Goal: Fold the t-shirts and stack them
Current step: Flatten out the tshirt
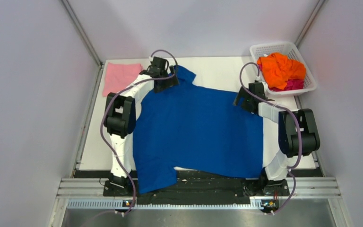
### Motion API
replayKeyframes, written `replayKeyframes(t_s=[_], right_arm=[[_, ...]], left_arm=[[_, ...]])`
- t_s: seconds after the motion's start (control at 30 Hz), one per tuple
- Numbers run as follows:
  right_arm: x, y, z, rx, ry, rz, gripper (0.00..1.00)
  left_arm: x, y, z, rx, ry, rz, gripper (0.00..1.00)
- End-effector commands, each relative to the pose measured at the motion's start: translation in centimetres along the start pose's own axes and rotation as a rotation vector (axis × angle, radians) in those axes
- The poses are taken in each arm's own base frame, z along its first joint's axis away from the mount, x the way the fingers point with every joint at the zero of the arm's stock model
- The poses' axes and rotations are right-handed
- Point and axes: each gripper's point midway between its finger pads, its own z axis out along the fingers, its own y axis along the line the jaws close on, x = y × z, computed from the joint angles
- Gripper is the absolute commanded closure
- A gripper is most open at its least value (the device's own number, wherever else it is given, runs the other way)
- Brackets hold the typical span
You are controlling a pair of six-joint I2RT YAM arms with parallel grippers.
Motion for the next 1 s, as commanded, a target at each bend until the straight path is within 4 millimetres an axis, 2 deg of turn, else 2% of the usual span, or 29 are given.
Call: replayKeyframes(t_s=[0.0,0.13,0.3,0.4,0.53,0.6,0.73,0.8,0.87,0.97], right_arm=[[0.3,1.8,1.8,-0.044,0.072,-0.021,0.01],[0.7,3.0,3.3,-0.092,0.11,-0.036,0.01],[0.2,4.2,5.4,-0.111,0.123,-0.042,0.01],[-0.6,5.4,6.7,-0.138,0.13,-0.049,0.01],[-1.8,6.3,8.6,-0.143,0.118,-0.05,0.01],[-2.4,6.7,9.4,-0.145,0.106,-0.051,0.01],[-3.6,6.8,11.1,-0.112,0.082,-0.062,0.01],[-4.9,7.3,11.6,-0.118,0.062,-0.07,0.01],[-6.3,8.1,11.0,-0.129,0.052,-0.083,0.01],[-9.3,9.2,7.7,-0.148,-0.026,-0.104,0.01]], left_arm=[[4.6,4.9,2.2,-0.109,0.199,-0.03,0.01],[5.1,7.2,4.2,-0.063,0.242,-0.173,0.01],[4.1,11.7,5.7,-0.16,0.251,-0.275,0.02],[2.4,13.7,6.2,-0.208,0.216,-0.302,0.02],[-0.3,14.9,8.0,-0.218,0.15,-0.319,0.02],[-2.2,14.5,9.0,-0.215,0.123,-0.336,0.02],[-4.1,13.4,11.0,-0.16,0.093,-0.357,0.02],[-5.5,12.5,11.2,-0.119,0.056,-0.353,0.01],[-7.3,11.2,10.4,-0.071,0.029,-0.343,0.01],[-10.1,8.5,6.9,-0.005,-0.018,-0.287,0.01]])
